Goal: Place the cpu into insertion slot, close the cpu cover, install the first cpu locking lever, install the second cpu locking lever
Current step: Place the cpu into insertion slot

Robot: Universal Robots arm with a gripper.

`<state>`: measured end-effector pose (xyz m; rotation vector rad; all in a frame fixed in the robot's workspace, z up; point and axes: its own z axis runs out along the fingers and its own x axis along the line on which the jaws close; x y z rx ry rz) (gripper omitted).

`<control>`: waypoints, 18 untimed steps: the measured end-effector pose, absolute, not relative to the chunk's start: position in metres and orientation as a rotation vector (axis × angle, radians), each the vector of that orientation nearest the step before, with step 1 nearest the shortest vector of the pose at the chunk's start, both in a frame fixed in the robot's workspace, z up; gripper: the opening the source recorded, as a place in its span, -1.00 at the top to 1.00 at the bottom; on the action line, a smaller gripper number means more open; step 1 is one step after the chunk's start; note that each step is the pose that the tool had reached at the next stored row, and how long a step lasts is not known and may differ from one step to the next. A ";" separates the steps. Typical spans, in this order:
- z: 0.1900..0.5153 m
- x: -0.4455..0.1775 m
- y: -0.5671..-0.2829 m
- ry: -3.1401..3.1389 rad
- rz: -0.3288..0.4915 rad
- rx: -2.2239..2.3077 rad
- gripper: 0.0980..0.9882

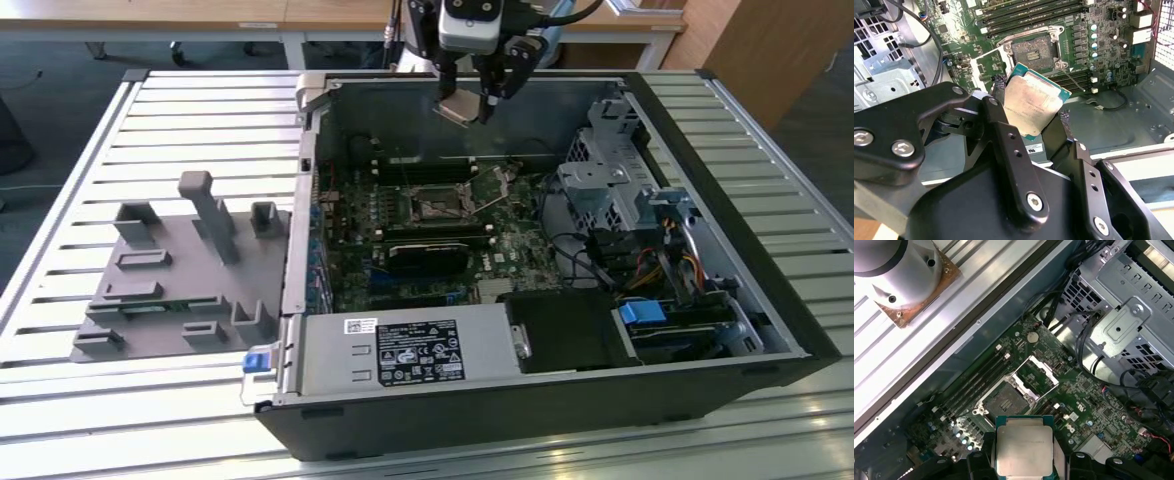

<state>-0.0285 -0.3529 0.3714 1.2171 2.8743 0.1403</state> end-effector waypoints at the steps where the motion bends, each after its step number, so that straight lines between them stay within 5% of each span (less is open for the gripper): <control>1: 0.371 -0.029 -0.353 2.871 0.140 1.225 0.00; 18: 0.371 -0.029 -0.353 2.833 0.139 1.303 0.00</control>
